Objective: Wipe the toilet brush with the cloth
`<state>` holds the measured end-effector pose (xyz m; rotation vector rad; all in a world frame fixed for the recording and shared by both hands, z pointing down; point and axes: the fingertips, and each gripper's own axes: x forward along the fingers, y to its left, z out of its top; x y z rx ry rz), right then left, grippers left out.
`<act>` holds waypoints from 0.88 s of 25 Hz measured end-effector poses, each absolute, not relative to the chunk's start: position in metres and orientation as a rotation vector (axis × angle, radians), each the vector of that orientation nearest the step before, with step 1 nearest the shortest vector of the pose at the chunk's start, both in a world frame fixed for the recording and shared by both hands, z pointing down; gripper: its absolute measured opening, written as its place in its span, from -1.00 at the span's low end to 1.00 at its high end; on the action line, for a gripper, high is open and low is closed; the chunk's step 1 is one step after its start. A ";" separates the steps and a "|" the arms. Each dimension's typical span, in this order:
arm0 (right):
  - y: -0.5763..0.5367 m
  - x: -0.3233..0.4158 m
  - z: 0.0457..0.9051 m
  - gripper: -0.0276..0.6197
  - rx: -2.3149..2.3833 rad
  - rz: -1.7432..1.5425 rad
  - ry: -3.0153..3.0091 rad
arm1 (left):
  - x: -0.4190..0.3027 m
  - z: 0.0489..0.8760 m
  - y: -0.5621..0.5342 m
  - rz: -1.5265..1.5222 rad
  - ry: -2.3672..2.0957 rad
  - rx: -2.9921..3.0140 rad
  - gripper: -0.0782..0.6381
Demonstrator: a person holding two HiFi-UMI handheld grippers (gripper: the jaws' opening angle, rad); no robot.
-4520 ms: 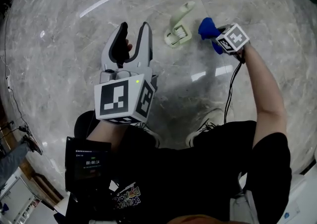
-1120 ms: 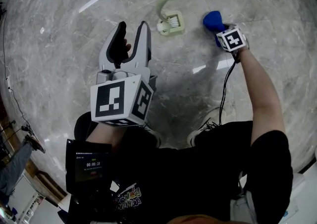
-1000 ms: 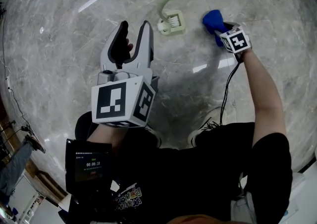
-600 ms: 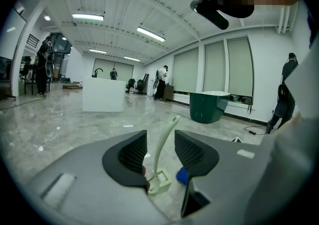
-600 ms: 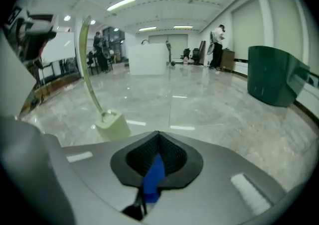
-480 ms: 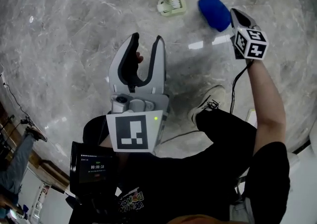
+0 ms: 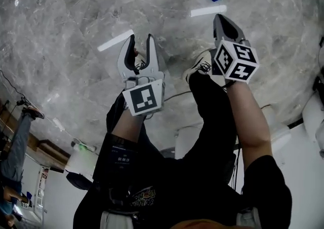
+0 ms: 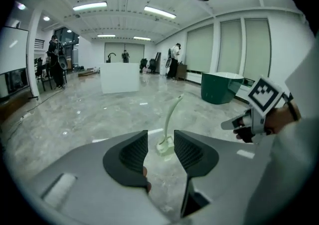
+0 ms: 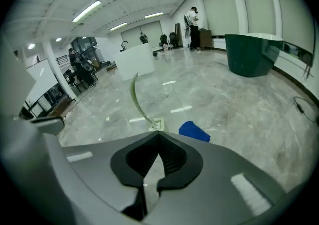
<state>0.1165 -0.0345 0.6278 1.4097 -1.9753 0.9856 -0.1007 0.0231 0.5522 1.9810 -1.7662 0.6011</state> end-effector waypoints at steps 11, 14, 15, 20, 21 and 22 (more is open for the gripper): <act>-0.002 0.063 0.387 -0.91 1.423 0.979 -1.873 | -0.107 0.355 0.054 0.646 -1.575 1.838 -0.28; -0.017 0.034 0.289 -0.91 1.444 0.892 -1.963 | -0.113 0.261 0.037 0.582 -1.579 1.897 -0.29; -0.020 0.027 0.259 -0.91 1.450 0.879 -1.987 | -0.116 0.232 0.031 0.571 -1.587 1.916 -0.29; -0.043 0.013 0.134 -0.91 1.520 0.755 -2.128 | -0.131 0.104 -0.007 0.416 -1.682 2.035 -0.35; -0.044 0.010 0.111 -0.91 1.536 0.724 -2.150 | -0.134 0.080 -0.010 0.384 -1.699 2.058 -0.35; -0.045 0.007 0.091 -0.91 1.552 0.697 -2.166 | -0.138 0.060 -0.013 0.362 -1.715 2.077 -0.36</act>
